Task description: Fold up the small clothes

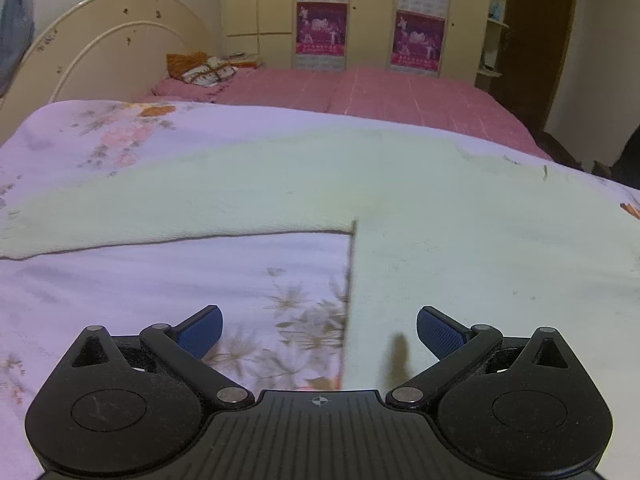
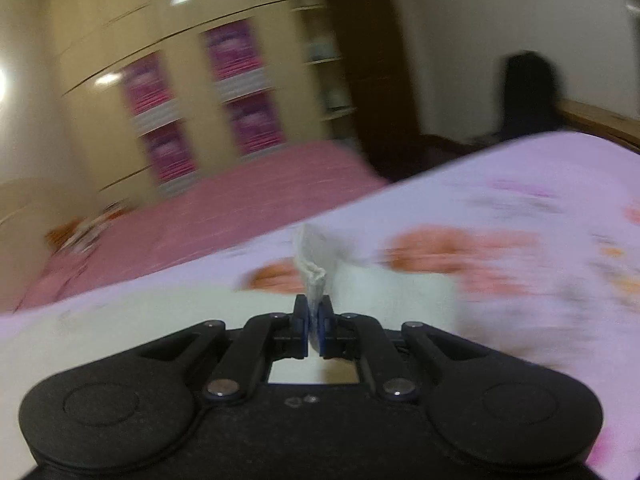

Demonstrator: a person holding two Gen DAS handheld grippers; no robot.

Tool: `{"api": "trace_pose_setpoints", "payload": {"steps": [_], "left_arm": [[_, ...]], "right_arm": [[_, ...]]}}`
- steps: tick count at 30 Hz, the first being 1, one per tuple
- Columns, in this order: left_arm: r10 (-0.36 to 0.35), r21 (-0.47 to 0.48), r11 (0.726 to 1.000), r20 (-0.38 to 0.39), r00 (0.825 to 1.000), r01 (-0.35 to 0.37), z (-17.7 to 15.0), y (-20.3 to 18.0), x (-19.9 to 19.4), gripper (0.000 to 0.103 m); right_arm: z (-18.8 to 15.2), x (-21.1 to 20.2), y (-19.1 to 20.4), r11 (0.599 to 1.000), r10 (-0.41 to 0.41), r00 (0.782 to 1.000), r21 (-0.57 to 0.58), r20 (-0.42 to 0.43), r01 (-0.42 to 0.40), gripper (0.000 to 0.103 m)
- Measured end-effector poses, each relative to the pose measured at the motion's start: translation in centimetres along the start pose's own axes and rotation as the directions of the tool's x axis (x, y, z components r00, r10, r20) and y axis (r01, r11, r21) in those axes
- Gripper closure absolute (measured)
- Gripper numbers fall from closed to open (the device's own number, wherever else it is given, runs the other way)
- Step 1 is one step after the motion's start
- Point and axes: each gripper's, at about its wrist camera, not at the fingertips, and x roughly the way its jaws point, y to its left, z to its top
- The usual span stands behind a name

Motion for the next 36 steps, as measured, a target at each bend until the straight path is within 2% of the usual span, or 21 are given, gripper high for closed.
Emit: {"api": "trace_pose_setpoints", "payload": {"steps": [3, 7, 11, 13, 14, 17, 18, 20, 22, 25, 26, 28, 30, 33, 34, 35, 36], "left_arm": [[0.030, -0.022, 0.999, 0.006, 1.000, -0.030, 0.0, 1.5, -0.2, 0.000], [0.048, -0.048, 0.998, -0.002, 0.999, -0.048, -0.1, 3.1, -0.2, 0.000], [0.011, -0.047, 0.999, 0.000, 1.000, -0.011, 0.4, 2.8, -0.1, 0.000], [-0.026, -0.040, 0.999, 0.006, 1.000, 0.026, 0.8, 1.9, 0.1, 0.000], [-0.049, -0.037, 0.998, 0.012, 0.999, 0.050, 1.0, 1.5, 0.2, 0.000], [-0.171, -0.042, 0.984, 0.028, 0.985, 0.172, 2.1, -1.1, 0.8, 0.004], [-0.224, -0.041, 0.973, 0.030, 0.974, 0.225, 2.6, -2.3, 1.2, 0.027], [-0.326, -0.050, 0.944, -0.001, 0.945, 0.326, 3.7, -4.8, 2.4, 0.049], [-0.411, -0.070, 0.910, -0.021, 0.911, 0.408, 4.5, -7.6, 3.7, 0.048], [-0.499, -0.104, 0.865, -0.077, 0.863, 0.491, 5.3, -11.5, 6.0, 0.048], [-0.514, -0.115, 0.856, -0.096, 0.852, 0.504, 5.5, -12.6, 6.7, 0.048], [-0.522, -0.126, 0.852, -0.139, 0.841, 0.508, 5.6, -14.6, 8.1, 0.048], [-0.518, -0.149, 0.854, -0.171, 0.838, 0.498, 5.7, -15.9, 9.6, 0.049], [-0.516, -0.171, 0.854, -0.162, 0.841, 0.491, 6.0, -17.4, 11.0, 0.049], [-0.518, -0.174, 0.853, -0.157, 0.841, 0.492, 5.9, -17.7, 11.1, 0.055], [-0.510, -0.163, 0.858, -0.155, 0.846, 0.487, 6.1, -18.2, 11.4, 0.097], [-0.500, -0.151, 0.865, -0.166, 0.850, 0.479, 6.4, -18.4, 11.8, 0.100]], "right_arm": [[-1.2, 1.8, 6.2, 0.990, 0.110, 0.993, -0.086, -0.043, -0.113, 0.098], [-3.8, 3.4, 13.9, 0.950, 0.212, 0.971, -0.211, -0.111, -0.232, 0.098], [-6.5, 5.0, 19.0, 0.917, 0.215, 0.961, -0.302, -0.173, -0.259, 0.097], [-7.6, 5.9, 20.2, 0.912, 0.184, 0.959, -0.326, -0.218, -0.249, 0.083], [-7.9, 5.7, 20.6, 0.909, 0.184, 0.960, -0.335, -0.213, -0.248, 0.081], [-7.2, 3.3, 19.5, 0.912, 0.233, 0.960, -0.308, -0.157, -0.272, 0.077], [-7.0, 2.1, 18.6, 0.919, 0.238, 0.963, -0.292, -0.128, -0.266, 0.074], [-6.6, 0.6, 16.3, 0.939, 0.220, 0.970, -0.247, -0.101, -0.239, 0.074], [-6.3, -0.6, 14.0, 0.958, 0.196, 0.976, -0.194, -0.093, -0.211, 0.074], [-6.0, -2.2, 10.5, 0.981, 0.139, 0.987, -0.128, -0.081, -0.149, 0.072], [-5.9, -2.7, 9.5, 0.985, 0.124, 0.989, -0.110, -0.074, -0.132, 0.072], [-5.8, -3.3, 7.7, 0.991, 0.095, 0.993, -0.083, -0.066, -0.100, 0.072], [-5.8, -4.0, 6.2, 0.996, 0.069, 0.996, -0.060, -0.060, -0.073, 0.072], [-6.4, -4.2, 4.8, 0.999, 0.037, 0.998, -0.030, -0.058, -0.039, 0.072], [-6.7, -4.3, 4.0, 0.999, 0.030, 0.998, -0.024, -0.061, -0.032, 0.072], [-6.8, -4.3, 3.6, 1.000, 0.022, 0.998, -0.018, -0.063, -0.023, 0.072], [-7.0, -4.3, 3.4, 1.000, 0.016, 0.998, -0.013, -0.067, -0.017, 0.071]]}}
